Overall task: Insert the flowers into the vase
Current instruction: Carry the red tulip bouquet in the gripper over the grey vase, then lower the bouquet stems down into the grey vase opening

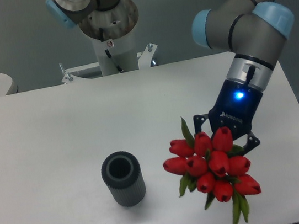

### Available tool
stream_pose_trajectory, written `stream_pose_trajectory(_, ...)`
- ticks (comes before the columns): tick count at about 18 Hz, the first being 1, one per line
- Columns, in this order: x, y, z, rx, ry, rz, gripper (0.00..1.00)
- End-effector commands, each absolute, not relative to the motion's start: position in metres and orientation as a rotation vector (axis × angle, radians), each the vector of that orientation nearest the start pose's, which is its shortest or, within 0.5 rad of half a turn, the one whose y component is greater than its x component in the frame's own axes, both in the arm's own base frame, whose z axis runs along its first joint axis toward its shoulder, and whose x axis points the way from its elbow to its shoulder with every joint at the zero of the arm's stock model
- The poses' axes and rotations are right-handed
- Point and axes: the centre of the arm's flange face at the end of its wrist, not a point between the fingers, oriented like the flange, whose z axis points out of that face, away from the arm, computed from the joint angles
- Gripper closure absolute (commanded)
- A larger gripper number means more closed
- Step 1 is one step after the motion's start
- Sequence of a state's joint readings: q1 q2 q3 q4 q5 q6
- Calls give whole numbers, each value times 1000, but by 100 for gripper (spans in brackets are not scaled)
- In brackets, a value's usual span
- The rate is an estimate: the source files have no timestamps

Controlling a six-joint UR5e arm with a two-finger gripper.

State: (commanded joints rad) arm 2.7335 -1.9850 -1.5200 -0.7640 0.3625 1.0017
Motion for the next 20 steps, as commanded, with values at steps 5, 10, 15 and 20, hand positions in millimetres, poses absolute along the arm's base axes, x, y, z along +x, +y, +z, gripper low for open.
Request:
stream_pose_trajectory(5, -480, 465, 436, -1773, 178, -321, 81)
stream_pose_trajectory(10, -446, 491, 452, -1727, 264, -357, 81)
stream_pose_trajectory(15, -427, 502, 461, -1643, 334, -394, 81)
stream_pose_trajectory(20, -412, 509, 444, -1638, 354, -416, 81)
